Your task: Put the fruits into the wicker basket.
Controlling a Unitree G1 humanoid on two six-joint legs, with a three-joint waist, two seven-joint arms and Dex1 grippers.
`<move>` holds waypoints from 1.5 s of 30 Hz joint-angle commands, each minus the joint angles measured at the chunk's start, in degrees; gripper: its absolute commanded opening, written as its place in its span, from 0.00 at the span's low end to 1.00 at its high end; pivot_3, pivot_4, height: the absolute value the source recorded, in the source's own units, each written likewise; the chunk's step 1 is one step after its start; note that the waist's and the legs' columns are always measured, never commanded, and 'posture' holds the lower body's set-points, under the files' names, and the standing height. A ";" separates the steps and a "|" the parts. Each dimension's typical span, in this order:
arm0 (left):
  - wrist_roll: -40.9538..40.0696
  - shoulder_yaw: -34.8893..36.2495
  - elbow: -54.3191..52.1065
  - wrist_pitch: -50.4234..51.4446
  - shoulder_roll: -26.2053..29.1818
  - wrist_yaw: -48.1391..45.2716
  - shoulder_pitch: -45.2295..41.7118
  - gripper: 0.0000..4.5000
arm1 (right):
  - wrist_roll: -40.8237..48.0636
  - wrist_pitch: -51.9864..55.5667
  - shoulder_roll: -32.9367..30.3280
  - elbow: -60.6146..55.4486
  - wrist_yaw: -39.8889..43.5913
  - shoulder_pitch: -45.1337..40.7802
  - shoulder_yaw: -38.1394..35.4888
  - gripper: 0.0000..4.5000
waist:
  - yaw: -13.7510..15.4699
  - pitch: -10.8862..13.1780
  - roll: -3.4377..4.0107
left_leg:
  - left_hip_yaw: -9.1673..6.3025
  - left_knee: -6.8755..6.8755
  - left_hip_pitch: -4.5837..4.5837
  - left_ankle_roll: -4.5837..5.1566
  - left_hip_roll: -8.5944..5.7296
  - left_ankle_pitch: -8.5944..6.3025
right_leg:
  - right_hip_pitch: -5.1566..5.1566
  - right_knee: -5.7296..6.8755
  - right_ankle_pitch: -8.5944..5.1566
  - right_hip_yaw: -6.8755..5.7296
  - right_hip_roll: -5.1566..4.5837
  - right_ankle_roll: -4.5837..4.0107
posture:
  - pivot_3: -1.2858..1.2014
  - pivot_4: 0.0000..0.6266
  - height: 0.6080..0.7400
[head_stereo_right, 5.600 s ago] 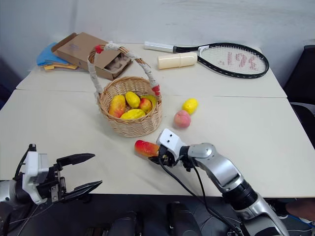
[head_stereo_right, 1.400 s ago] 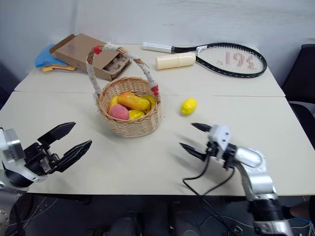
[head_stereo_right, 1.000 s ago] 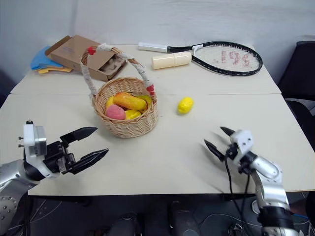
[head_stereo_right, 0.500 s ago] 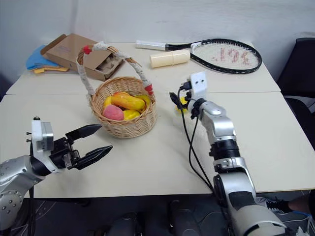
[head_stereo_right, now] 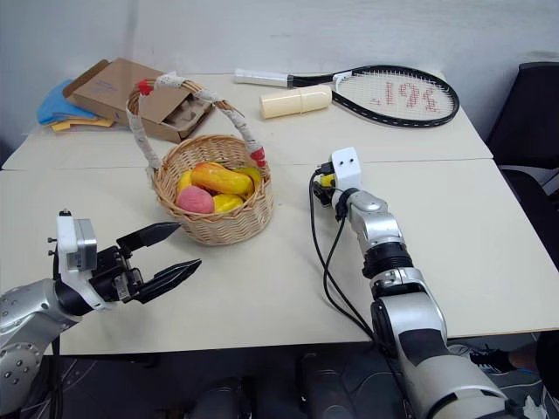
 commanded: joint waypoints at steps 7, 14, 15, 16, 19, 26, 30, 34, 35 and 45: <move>-0.63 4.42 -1.71 -1.91 -0.32 -0.35 1.54 1.00 | 10.57 -0.29 -8.68 -28.81 30.09 9.62 3.00 0.55 | 0.64 0.02 0.04 | -0.01 -0.04 -0.08 0.12 0.00 -0.07 | 0.00 -0.11 0.01 -0.01 -0.01 0.03 | 0.52 0.24 1.00; -2.78 14.77 -1.84 -3.65 -3.60 1.22 8.47 1.00 | 22.56 16.67 -16.63 -55.03 48.83 12.96 13.72 0.55 | -0.15 0.03 0.04 | -0.02 -0.03 0.06 0.35 0.06 -0.22 | 0.05 -0.07 0.01 -0.05 -0.02 0.03 | 0.52 0.24 1.00; -3.21 15.61 -1.76 -3.96 -4.54 1.80 8.98 1.00 | 23.23 18.52 -13.79 -55.55 46.06 11.83 13.90 0.55 | -0.29 0.03 0.03 | -0.03 -0.06 0.12 0.34 0.06 -0.22 | 0.05 -0.01 0.06 -0.04 0.01 -0.05 | 0.52 0.24 1.00; -3.56 16.14 -1.64 -4.14 -5.37 2.26 9.30 1.00 | 22.81 19.17 -11.60 -55.64 43.98 10.99 14.40 0.55 | -0.38 0.03 0.03 | -0.05 -0.04 0.15 0.31 0.05 -0.20 | 0.05 0.08 0.08 -0.04 0.02 -0.08 | 0.52 0.24 1.00; -3.28 16.29 -1.65 -4.69 -7.31 3.07 10.32 1.00 | 18.41 17.47 -4.11 -52.53 37.08 8.09 16.53 0.55 | -0.01 0.01 0.00 | -0.15 -0.03 0.20 0.17 0.03 -0.09 | 0.03 0.27 0.12 -0.05 0.08 -0.18 | 0.52 0.24 1.00; -2.05 15.51 -4.29 -6.20 -9.71 4.85 12.89 1.00 | 5.14 7.23 12.25 -34.03 12.56 -1.03 15.32 0.55 | 0.71 -0.14 -0.24 | -0.17 0.05 -0.03 0.17 0.02 -0.08 | -0.11 0.14 0.12 -0.07 0.02 -0.20 | 0.52 0.24 1.00; -1.69 14.61 -4.97 -6.89 -10.38 5.55 13.08 1.00 | 2.68 3.49 13.12 -30.24 11.06 -1.68 15.75 0.63 | 0.68 -0.25 -0.41 | -0.17 0.07 -0.15 0.24 -0.04 -0.12 | -0.01 -0.13 0.13 -0.06 -0.12 -0.18 | 0.52 0.24 1.00; -1.90 14.52 -4.97 -7.30 -10.29 5.98 12.56 1.00 | 2.93 -1.07 13.03 -30.29 13.65 -1.17 15.58 0.94 | 0.37 -0.25 -0.41 | -0.16 0.05 -0.18 0.40 -0.04 -0.20 | -0.02 -0.19 0.16 -0.05 -0.13 -0.12 | 0.52 0.24 1.00; -2.02 14.55 -4.98 -7.34 -10.18 6.07 12.50 1.00 | 3.57 -1.85 12.71 -30.90 14.82 -0.82 15.31 0.99 | 0.24 -0.25 -0.41 | -0.16 0.02 -0.16 0.40 -0.03 -0.20 | -0.02 -0.17 0.16 -0.05 -0.10 -0.12 | 0.52 0.24 1.00; -3.48 14.92 -5.90 -7.27 -9.63 6.41 12.90 1.00 | 28.97 12.66 -9.07 -56.41 47.69 12.90 11.50 0.99 | 1.53 -0.27 -0.44 | -0.21 0.01 -0.11 0.51 0.00 -0.26 | 0.09 -0.24 0.17 -0.10 -0.11 -0.08 | 0.52 0.24 1.00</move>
